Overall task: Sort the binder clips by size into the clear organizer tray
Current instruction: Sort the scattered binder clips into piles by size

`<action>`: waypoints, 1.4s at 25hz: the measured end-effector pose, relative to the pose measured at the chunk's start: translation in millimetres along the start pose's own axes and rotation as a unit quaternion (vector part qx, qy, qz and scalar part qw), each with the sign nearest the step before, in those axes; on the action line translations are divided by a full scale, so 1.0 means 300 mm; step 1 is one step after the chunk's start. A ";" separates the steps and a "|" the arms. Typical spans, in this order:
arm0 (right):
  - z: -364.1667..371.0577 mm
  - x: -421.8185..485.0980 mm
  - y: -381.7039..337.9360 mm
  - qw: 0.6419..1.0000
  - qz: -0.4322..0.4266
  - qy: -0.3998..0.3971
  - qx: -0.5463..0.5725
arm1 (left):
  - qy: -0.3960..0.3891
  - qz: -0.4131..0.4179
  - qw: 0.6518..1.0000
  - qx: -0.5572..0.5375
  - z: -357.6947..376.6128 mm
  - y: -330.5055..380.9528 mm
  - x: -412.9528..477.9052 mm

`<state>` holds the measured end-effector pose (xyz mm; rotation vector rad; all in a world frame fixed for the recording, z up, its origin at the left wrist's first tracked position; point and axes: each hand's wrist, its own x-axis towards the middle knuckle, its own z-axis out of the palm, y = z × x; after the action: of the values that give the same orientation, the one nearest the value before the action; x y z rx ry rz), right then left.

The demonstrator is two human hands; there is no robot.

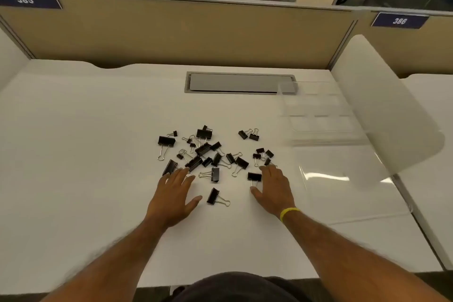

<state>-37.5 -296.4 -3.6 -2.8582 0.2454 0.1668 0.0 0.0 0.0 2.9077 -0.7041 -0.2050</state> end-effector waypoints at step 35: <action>-0.052 0.202 -0.578 0.754 0.082 -0.124 0.640 | 0.095 -0.172 0.814 -0.547 -0.162 -0.095 0.219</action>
<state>54.8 -145.3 47.0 -1.4122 0.3614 0.2681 78.5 0.0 36.3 1.8454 0.0460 -0.2415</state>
